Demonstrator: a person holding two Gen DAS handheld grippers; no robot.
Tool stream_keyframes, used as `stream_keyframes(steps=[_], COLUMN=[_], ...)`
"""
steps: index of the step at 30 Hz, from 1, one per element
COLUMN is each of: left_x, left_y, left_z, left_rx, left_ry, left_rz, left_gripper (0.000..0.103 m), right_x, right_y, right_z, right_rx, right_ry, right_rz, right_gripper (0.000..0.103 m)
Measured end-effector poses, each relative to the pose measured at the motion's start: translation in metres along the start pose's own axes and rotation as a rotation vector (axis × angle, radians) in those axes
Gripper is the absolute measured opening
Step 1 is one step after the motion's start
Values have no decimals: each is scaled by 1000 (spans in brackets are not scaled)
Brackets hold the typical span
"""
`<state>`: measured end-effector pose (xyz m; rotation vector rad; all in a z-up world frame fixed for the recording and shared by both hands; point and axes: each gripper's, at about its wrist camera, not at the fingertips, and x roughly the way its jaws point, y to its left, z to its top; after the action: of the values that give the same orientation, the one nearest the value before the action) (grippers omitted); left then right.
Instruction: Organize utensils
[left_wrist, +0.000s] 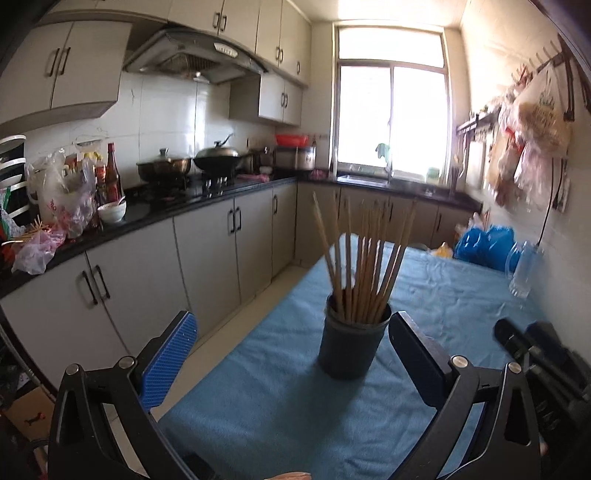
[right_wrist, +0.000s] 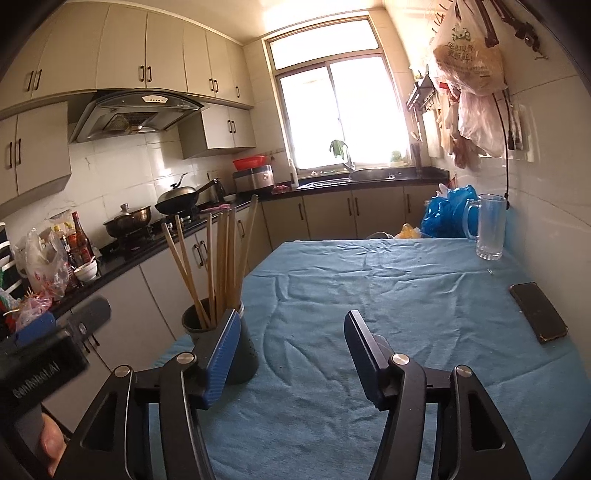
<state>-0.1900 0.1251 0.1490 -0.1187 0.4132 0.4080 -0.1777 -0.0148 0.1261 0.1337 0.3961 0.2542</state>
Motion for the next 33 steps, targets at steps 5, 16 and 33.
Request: stream_keyframes(steps=[5,16,33], left_x=[7,18,30], left_y=[-3,-2,-3], left_z=[-8,-17,-20], left_rx=[34,48,50], left_ry=[34,90,139], left_rz=[35,34,11], left_gripper=[103,103,103], right_x=[1,2,7], right_y=[4,11,13], right_z=[-4,-10,-13], right_rx=[-23,-57,-70], right_ry=[15,16,34], right_rz=[-15,-55,-65], right_gripper=[64,69,73])
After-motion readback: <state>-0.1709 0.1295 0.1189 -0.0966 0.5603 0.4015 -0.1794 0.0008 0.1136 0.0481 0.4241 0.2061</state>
